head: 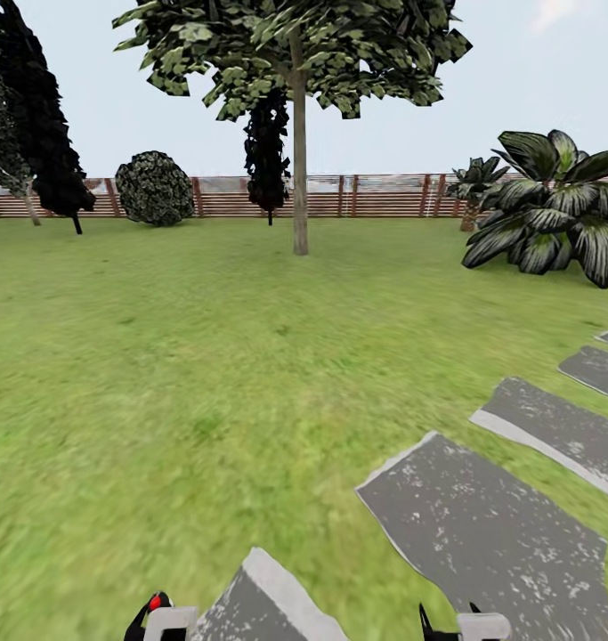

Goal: In the garden, pick up the pesticide atomizer on the floor and spray pesticide onto both trees until each tree trunk is fully covered.

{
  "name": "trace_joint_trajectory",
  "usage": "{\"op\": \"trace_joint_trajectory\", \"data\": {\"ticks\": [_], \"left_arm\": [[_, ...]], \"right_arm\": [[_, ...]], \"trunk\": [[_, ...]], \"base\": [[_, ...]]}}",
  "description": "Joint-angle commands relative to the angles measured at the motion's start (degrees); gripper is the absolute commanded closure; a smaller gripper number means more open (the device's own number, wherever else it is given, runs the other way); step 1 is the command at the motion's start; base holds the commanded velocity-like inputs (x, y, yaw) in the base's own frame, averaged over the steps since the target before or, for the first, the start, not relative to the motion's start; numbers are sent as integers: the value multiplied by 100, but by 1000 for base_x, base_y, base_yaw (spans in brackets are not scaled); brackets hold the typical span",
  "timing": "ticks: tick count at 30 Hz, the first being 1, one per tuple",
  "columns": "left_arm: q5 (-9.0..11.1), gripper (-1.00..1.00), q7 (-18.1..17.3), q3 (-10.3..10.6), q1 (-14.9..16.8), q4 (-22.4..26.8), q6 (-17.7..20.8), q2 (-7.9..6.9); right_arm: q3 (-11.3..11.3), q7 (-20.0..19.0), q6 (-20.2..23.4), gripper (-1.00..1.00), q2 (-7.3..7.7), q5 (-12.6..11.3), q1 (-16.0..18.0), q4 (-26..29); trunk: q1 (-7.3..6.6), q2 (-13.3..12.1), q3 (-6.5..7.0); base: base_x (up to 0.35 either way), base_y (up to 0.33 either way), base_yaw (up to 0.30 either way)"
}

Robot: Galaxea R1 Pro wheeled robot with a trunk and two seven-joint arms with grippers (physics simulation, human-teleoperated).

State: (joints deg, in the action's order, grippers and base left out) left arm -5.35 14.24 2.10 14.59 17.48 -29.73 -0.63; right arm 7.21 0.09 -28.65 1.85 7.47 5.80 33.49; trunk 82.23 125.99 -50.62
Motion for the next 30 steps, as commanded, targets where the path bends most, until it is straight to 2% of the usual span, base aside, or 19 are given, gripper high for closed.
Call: {"op": "trace_joint_trajectory", "data": {"ticks": [1, 30], "left_arm": [[-1, 100, 0, 1, 0, 1, 0, -1], [-1, 100, 0, 1, 0, 1, -2, 2]], "right_arm": [[0, 0, 0, -100, 0, 0, 0, 0], [0, 0, 0, -100, 0, 0, 0, 0]], "trunk": [[0, 0, 0], [0, 0, 0]], "base": [[339, 0, 0], [339, 0, 0]]}}
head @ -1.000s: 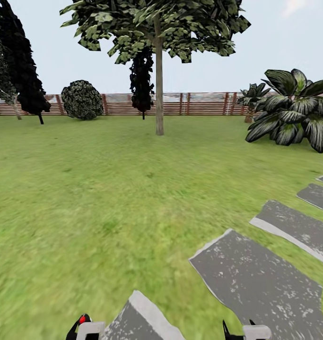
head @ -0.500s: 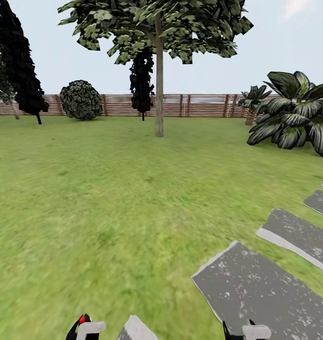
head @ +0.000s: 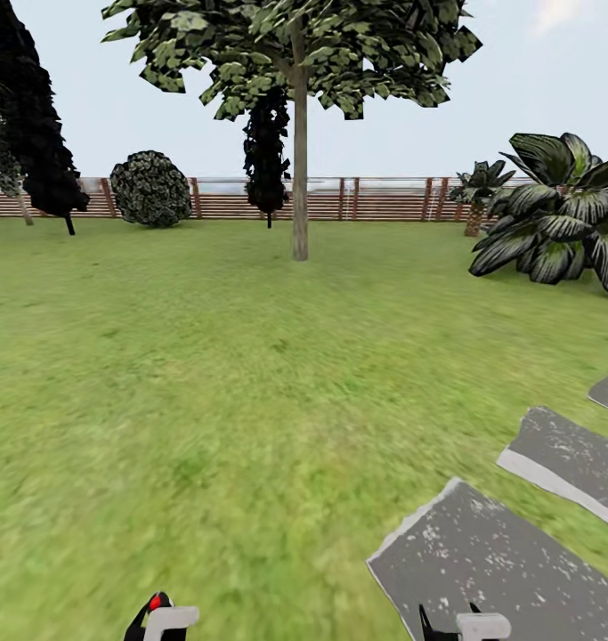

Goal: In the garden, pick up the pesticide atomizer on the floor and spray pesticide onto both trees until each tree trunk is fully covered.

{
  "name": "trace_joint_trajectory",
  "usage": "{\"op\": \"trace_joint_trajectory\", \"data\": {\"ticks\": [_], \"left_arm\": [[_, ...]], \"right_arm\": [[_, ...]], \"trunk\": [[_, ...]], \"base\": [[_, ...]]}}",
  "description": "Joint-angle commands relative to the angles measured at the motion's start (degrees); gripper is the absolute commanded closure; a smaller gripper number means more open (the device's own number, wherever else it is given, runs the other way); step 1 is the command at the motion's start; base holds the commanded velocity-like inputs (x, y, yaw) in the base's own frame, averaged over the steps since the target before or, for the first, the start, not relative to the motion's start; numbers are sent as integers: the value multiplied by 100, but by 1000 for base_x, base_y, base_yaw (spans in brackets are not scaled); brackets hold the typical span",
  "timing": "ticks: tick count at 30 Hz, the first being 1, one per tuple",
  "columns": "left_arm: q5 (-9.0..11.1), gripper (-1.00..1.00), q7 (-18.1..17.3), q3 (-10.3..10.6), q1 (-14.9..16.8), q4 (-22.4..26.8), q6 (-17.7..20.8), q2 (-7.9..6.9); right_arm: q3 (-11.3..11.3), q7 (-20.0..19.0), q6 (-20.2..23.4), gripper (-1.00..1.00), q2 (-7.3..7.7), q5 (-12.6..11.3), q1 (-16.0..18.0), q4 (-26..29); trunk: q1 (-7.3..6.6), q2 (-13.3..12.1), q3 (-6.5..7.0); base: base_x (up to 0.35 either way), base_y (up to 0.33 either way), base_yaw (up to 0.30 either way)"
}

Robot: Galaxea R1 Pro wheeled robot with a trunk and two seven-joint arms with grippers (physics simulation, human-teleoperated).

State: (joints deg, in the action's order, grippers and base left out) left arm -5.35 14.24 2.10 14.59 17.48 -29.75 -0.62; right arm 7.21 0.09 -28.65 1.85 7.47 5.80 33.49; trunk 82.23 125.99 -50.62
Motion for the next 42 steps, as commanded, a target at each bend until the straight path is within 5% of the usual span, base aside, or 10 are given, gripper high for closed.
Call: {"op": "trace_joint_trajectory", "data": {"ticks": [1, 42], "left_arm": [[-1, 100, 0, 0, 0, 1, 0, -3], [-1, 100, 0, 0, 0, 1, -4, 0]], "right_arm": [[0, 0, 0, -100, 0, 0, 0, 0], [0, 0, 0, -100, 0, 0, 0, 0]], "trunk": [[0, 0, 0], [0, 0, 0]], "base": [[339, 0, 0], [339, 0, 0]]}}
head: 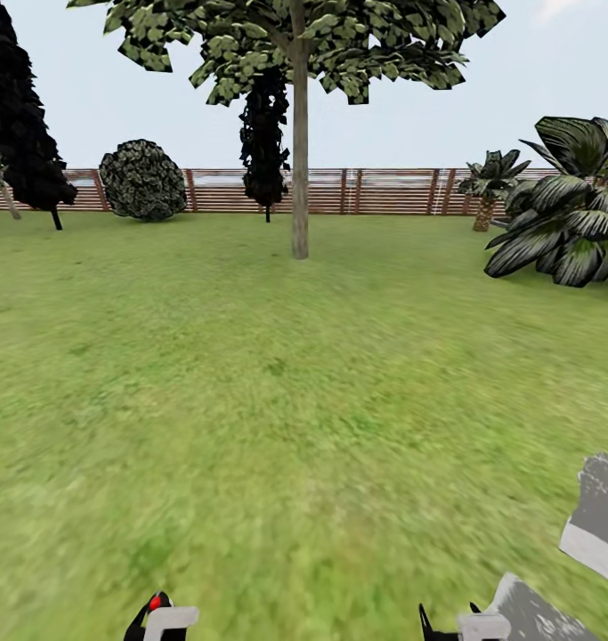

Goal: In the garden, pick up the pesticide atomizer on the floor and spray pesticide onto both trees until each tree trunk is fully covered.

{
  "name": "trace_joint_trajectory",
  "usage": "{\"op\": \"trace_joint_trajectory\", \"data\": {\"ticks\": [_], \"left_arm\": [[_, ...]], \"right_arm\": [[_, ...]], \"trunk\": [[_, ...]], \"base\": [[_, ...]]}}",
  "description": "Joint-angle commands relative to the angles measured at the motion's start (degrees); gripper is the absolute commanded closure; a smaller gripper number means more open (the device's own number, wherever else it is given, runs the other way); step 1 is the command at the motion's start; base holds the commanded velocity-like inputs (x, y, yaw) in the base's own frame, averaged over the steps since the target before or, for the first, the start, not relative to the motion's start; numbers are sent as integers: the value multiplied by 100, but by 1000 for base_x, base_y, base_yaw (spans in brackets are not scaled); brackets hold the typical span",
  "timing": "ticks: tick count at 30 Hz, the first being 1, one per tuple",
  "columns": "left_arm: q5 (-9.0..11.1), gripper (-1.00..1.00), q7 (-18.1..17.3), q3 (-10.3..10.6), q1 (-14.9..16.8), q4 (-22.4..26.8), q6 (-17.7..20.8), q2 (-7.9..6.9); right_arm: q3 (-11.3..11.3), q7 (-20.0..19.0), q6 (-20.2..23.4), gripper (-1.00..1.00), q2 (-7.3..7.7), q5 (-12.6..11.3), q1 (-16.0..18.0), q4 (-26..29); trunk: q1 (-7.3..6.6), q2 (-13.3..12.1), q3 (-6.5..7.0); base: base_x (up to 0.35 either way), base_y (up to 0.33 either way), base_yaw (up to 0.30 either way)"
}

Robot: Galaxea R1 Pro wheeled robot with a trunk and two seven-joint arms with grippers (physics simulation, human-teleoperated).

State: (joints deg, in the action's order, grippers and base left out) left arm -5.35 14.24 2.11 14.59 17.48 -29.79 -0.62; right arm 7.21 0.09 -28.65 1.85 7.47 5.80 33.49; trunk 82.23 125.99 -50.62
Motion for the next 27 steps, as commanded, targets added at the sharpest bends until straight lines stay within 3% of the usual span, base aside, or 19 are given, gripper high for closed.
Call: {"op": "trace_joint_trajectory", "data": {"ticks": [1, 27], "left_arm": [[-1, 100, 0, 0, 0, 1, 0, 0], [-1, 100, 0, 0, 0, 1, 2, 0]], "right_arm": [[0, 0, 0, -100, 0, 0, 0, 0], [0, 0, 0, -100, 0, 0, -1, 0]], "trunk": [[0, 0, 0], [0, 0, 0]], "base": [[339, 0, 0], [339, 0, 0]]}}
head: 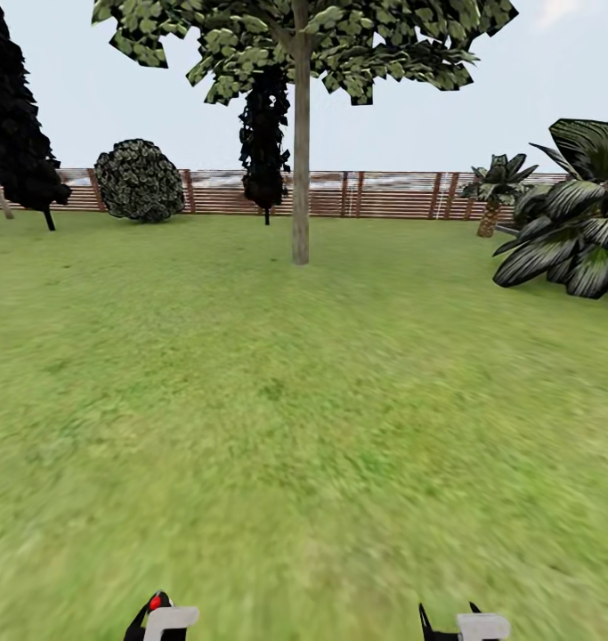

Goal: In the garden, pick up the pesticide atomizer on the floor and spray pesticide onto both trees until each tree trunk is fully covered.

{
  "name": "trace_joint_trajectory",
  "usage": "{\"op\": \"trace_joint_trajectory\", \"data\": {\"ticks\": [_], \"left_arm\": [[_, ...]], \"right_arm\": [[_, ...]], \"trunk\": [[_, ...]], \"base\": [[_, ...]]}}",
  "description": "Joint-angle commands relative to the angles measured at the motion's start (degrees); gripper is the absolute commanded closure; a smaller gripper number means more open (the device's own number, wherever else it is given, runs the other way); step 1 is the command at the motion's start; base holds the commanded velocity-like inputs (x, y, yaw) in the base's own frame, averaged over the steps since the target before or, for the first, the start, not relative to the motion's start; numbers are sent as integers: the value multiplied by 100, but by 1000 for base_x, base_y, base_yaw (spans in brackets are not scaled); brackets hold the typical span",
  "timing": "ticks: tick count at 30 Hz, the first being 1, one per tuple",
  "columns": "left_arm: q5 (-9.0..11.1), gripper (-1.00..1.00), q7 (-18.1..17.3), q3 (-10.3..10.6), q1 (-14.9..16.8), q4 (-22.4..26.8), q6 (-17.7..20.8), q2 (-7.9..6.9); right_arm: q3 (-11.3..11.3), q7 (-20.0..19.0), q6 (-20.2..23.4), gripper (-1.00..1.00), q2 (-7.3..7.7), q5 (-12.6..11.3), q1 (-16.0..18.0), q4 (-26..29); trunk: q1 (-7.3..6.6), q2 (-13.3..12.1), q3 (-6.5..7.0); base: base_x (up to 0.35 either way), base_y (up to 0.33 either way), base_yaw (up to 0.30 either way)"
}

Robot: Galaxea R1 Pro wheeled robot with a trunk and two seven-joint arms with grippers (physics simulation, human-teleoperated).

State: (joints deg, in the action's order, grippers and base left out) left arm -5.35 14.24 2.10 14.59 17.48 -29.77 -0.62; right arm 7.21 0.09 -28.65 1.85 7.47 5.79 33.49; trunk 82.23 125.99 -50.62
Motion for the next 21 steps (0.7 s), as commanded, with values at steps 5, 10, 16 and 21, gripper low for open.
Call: {"op": "trace_joint_trajectory", "data": {"ticks": [5, 10, 16, 21], "left_arm": [[-1, 100, 0, 1, 0, 1, 2, 0], [-1, 100, 0, 1, 0, 1, 4, 0], [-1, 100, 0, 1, 0, 1, 5, -1], [-1, 100, 0, 1, 0, 1, 5, 0]], "right_arm": [[0, 0, 0, -100, 0, 0, 1, 0], [0, 0, 0, -100, 0, 0, 1, 0], [0, 0, 0, -100, 0, 0, 1, 0], [0, 0, 0, -100, 0, 0, 1, 0]], "trunk": [[0, 0, 0], [0, 0, 0], [0, 0, 0], [0, 0, 0]], "base": [[339, 0, 0], [339, 0, 0], [339, 0, 0], [339, 0, 0]]}}
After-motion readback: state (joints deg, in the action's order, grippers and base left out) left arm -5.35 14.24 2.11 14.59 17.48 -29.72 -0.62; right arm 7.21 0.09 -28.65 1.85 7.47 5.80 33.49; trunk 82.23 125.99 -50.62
